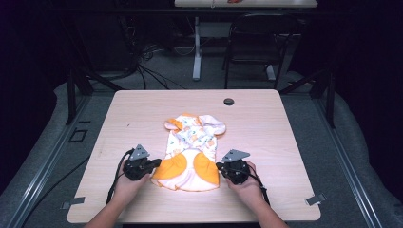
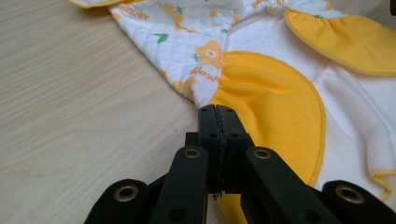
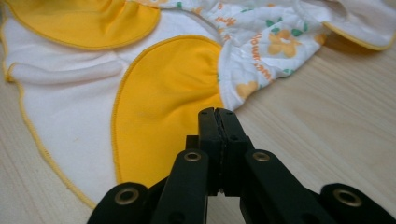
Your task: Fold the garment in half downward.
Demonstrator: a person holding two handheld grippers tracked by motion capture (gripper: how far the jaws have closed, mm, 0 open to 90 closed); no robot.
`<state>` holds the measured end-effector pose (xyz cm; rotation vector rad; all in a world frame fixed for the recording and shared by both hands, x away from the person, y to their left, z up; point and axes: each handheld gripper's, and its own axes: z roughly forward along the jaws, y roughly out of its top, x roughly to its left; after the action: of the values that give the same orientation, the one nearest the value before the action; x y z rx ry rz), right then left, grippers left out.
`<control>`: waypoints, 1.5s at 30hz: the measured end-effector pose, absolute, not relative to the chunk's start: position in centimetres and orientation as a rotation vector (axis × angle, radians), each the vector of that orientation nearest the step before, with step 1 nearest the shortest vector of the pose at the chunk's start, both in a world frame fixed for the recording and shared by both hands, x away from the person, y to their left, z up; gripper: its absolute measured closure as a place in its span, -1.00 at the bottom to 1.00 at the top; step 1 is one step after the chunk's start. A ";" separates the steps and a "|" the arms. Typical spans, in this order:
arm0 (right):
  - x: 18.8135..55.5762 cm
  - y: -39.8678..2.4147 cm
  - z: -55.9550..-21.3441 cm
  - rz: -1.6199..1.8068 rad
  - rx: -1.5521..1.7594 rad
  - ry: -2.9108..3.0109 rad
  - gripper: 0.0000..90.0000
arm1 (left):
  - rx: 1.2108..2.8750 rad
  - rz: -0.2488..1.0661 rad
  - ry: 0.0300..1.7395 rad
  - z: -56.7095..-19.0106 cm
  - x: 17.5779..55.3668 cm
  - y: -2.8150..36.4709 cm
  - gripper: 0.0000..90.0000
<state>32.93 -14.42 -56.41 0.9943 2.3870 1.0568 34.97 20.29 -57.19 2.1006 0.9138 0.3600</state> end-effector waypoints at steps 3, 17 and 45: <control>32.9 -14.0 -56.6 1.052 0.975 2.409 0.99 | 2.114 0.350 0.909 -57.4 35.0 20.1 0.99; 32.5 -13.2 -57.3 0.960 0.888 2.533 1.00 | 2.158 0.279 0.875 -58.2 34.0 19.3 1.00; 29.4 -14.6 -55.5 0.891 0.772 2.733 0.96 | 2.207 0.157 0.808 -57.3 29.7 18.4 0.93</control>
<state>29.43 -14.59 -55.45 0.7724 2.7330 0.8912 29.73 18.39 -57.27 2.2073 0.8081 0.1567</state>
